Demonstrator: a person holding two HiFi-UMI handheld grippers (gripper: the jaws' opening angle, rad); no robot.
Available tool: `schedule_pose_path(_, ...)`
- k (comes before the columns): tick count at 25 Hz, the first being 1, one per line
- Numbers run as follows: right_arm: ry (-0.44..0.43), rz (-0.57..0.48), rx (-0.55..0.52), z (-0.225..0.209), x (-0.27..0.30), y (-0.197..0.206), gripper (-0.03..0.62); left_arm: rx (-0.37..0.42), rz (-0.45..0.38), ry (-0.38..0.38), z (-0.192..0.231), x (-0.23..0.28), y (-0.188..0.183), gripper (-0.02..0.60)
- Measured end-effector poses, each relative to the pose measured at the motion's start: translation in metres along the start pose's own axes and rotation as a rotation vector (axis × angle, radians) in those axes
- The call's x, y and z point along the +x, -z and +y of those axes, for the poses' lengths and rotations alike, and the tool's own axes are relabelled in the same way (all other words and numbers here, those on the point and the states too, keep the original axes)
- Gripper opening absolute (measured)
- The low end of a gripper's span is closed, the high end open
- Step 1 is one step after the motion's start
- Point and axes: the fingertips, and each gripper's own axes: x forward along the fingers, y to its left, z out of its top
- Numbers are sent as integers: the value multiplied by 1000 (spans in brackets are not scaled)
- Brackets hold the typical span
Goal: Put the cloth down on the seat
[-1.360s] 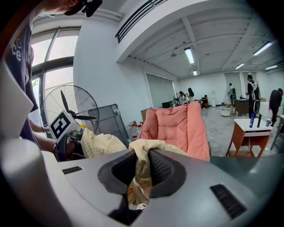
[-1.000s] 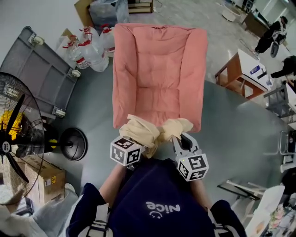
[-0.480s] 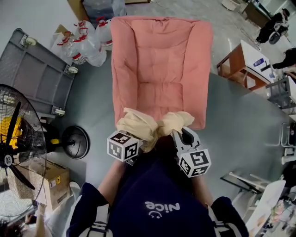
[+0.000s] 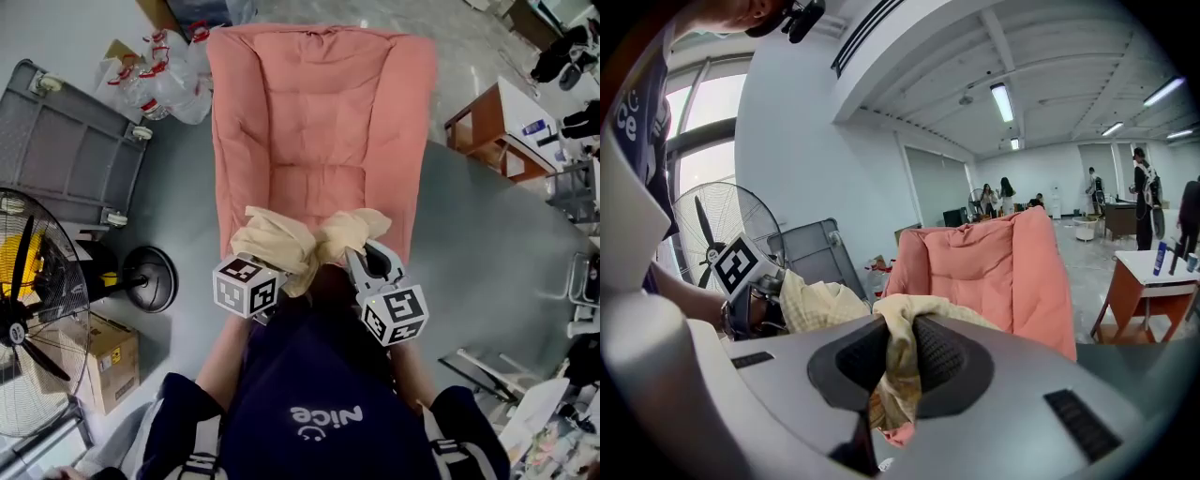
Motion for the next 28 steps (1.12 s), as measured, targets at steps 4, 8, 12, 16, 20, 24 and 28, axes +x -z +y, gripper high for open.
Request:
schedule_pose_path(4, -39, 22, -21, -37, 23, -17, 74, -9, 12, -33, 10, 37, -22, 28)
schedule_pose_path(8, -77, 36, -26, -77, 49, -30, 74, -18, 27, -68, 24, 77, -45, 28)
schedule_pose_path(12, -109, 54, -13, -110, 79, -37, 74, -26, 47, -99, 43, 113, -63, 28)
schedule_pose_path(16, -127, 86, -16, -130, 113, -34, 74, -28, 83, -105, 69, 145, -66, 28)
schedule_pose_path(20, -122, 118, 10, -141, 149, -28, 74, -46, 113, -94, 98, 167, -65, 28)
schedule_pose_path(24, -104, 149, 34, -156, 191, -10, 74, -56, 146, -88, 138, 193, -61, 28)
schedule_pose_path(28, -76, 188, 80, -167, 218, 18, 74, -71, 196, -87, 167, 211, -44, 28)
